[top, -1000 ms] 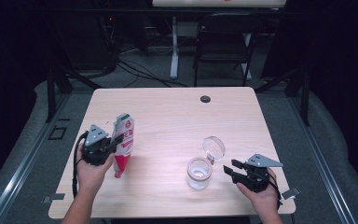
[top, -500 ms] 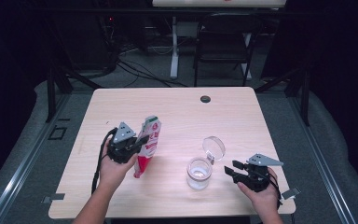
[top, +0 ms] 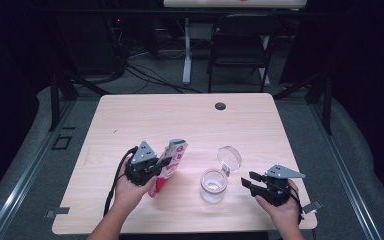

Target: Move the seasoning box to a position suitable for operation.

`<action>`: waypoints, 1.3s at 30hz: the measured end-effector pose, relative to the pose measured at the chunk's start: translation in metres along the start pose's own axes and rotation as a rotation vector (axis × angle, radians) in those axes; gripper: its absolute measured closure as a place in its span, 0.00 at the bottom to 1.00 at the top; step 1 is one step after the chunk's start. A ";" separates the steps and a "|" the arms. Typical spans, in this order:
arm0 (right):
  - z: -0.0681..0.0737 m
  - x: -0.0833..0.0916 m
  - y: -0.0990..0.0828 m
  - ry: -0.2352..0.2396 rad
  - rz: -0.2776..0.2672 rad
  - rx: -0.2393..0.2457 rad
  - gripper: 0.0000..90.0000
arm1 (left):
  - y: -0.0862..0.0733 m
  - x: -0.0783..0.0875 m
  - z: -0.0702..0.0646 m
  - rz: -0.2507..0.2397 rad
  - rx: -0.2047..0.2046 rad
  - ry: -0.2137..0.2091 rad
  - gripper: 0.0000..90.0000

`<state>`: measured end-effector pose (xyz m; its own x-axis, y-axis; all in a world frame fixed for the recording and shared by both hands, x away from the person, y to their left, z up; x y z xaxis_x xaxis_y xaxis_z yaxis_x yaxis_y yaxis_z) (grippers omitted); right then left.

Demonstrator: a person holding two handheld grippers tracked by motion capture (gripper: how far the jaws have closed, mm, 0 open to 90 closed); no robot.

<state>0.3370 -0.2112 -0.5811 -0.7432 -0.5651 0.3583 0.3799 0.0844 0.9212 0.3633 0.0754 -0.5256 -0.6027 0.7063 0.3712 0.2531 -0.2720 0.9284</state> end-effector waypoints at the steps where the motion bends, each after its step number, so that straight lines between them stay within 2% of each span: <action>1: 0.001 0.001 0.001 0.004 -0.004 0.002 0.62 | -0.002 0.000 -0.002 -0.001 -0.002 -0.003 1.00; 9: 0.003 0.007 0.008 -0.005 -0.018 0.003 0.61 | -0.023 0.000 -0.018 0.039 -0.021 -0.034 1.00; 15: 0.010 0.014 0.017 0.019 -0.034 0.030 0.68 | -0.036 -0.001 -0.025 0.034 0.013 -0.059 0.99; 18: 0.012 0.015 0.019 0.029 -0.038 0.040 0.68 | -0.036 -0.001 -0.025 0.031 0.016 -0.057 0.99; 21: 0.015 0.015 0.021 0.036 -0.038 0.048 0.66 | -0.037 -0.001 -0.026 0.012 0.047 -0.062 0.99; 25: 0.018 0.015 0.021 0.043 -0.043 0.055 0.66 | -0.038 -0.002 -0.026 0.007 0.053 -0.063 0.99; 28: 0.017 0.016 0.021 0.034 -0.028 0.068 0.65 | -0.038 -0.002 -0.027 0.006 0.051 -0.066 0.98; 31: 0.018 0.016 0.021 0.044 -0.021 0.062 0.67 | -0.039 -0.002 -0.028 0.008 0.046 -0.068 0.98; 39: 0.025 0.018 0.027 0.050 -0.036 0.095 0.69 | -0.039 -0.002 -0.028 0.008 0.040 -0.071 0.97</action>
<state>0.3201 -0.1991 -0.5457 -0.7259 -0.6093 0.3191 0.2978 0.1398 0.9443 0.3335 0.0662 -0.5627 -0.5461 0.7490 0.3751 0.2884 -0.2523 0.9237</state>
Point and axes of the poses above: each handheld gripper's, and its own axes: x roughly backward along the jaws, y roughly out of its top, z roughly to its left, the point moved 9 cm from there along -x, roughly forward along the jaws, and after that the axes turned 11 degrees about -z, right-handed, at the moved point
